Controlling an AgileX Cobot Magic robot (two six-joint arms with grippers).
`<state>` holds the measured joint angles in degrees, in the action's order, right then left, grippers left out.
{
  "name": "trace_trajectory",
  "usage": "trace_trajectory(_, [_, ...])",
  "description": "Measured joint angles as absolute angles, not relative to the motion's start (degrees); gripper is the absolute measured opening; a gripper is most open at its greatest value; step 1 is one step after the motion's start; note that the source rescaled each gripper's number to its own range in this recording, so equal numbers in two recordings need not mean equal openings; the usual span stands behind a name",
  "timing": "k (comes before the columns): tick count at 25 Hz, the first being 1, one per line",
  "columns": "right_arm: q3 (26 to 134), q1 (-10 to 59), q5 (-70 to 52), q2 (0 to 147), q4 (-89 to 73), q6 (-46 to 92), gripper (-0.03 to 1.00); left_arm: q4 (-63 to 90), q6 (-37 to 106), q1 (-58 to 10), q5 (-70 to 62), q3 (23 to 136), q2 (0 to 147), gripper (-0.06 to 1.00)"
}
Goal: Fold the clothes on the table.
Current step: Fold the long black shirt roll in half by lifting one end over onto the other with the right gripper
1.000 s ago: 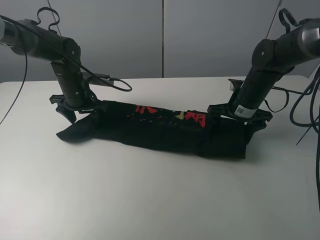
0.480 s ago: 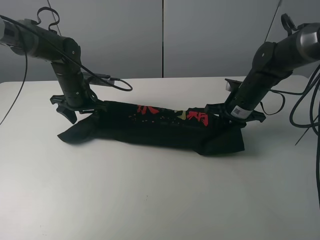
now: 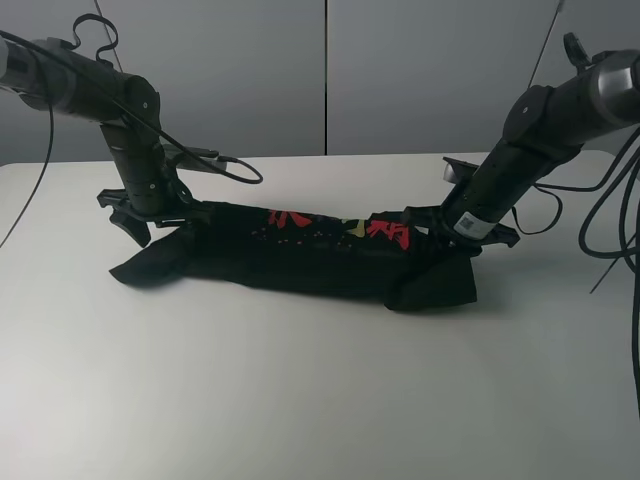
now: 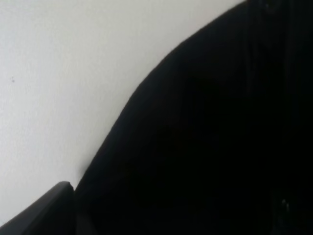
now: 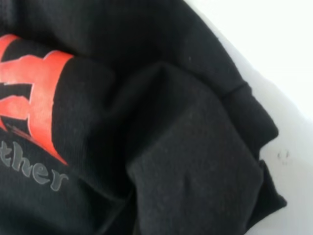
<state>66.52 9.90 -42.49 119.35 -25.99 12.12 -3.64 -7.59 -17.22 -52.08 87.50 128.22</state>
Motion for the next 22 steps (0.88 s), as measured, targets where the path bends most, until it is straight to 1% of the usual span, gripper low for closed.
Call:
trace_trajectory(9, [66.0, 10.1, -47.5, 109.0, -26.0, 12.6, 0.16, -3.6, -7.5, -17.2, -52.2, 87.5, 128.2, 0.99])
trace_trajectory(14, [69.6, 10.1, -53.9, 106.3, -27.6, 13.2, 0.15, -3.6, -7.5, -17.2, -52.2, 87.5, 128.2, 0.99])
trace_trajectory(17, [71.3, 10.2, -55.4, 106.3, -33.0, 15.9, 0.15, -3.6, -7.5, -17.2, -52.2, 87.5, 128.2, 0.99])
trace_trajectory(22, [71.7, 10.2, -55.9, 106.3, -47.2, 24.5, 0.15, -3.6, -7.5, -17.2, -52.2, 87.5, 128.2, 0.99])
